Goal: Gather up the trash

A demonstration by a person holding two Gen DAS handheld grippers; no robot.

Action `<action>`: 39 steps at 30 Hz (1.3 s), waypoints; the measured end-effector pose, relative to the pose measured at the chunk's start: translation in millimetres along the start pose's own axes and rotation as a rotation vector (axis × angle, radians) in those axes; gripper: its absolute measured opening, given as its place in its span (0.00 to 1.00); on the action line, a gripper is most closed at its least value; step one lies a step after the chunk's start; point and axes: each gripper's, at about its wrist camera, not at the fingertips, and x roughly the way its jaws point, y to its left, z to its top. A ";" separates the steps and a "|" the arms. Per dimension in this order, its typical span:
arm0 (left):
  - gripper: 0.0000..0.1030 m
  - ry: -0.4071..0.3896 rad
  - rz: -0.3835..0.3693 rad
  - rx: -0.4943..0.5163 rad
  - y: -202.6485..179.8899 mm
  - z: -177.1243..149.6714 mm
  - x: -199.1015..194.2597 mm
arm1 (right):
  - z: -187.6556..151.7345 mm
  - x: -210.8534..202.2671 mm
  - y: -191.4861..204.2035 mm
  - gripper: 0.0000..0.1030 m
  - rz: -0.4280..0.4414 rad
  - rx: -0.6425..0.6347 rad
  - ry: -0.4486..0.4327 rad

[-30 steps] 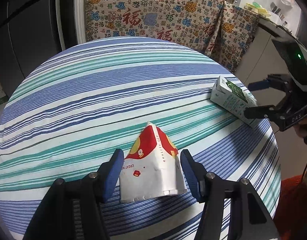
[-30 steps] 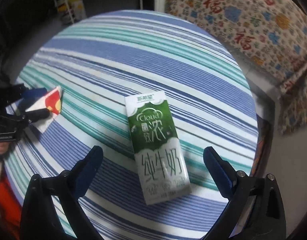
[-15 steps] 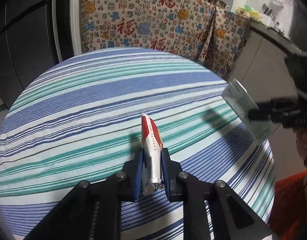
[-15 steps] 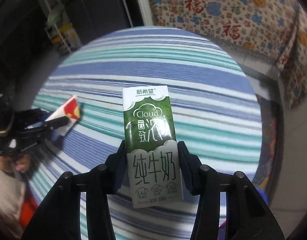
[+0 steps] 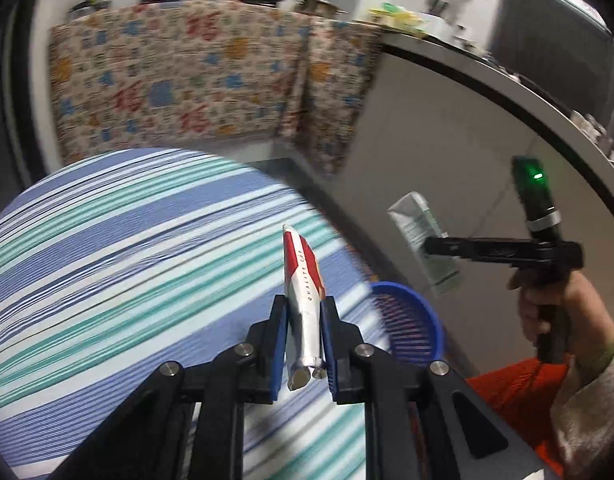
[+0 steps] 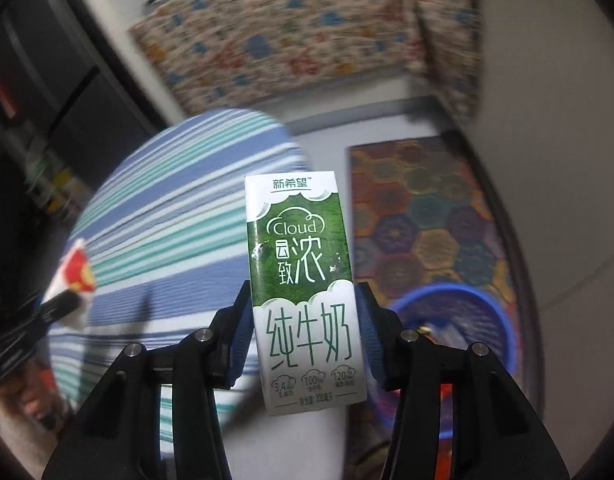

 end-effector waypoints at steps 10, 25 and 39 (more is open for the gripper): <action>0.17 0.144 -0.117 0.077 -122.4 14.0 121.4 | -32.6 -13.8 -125.0 0.49 -0.160 0.168 0.001; 0.39 0.265 -0.149 0.087 -150.2 -7.0 249.8 | -56.6 7.2 -185.0 0.50 -0.090 0.338 0.056; 0.74 0.184 -0.056 0.151 -161.2 -4.1 225.1 | -73.6 -15.8 -205.3 1.00 -0.113 0.508 -0.015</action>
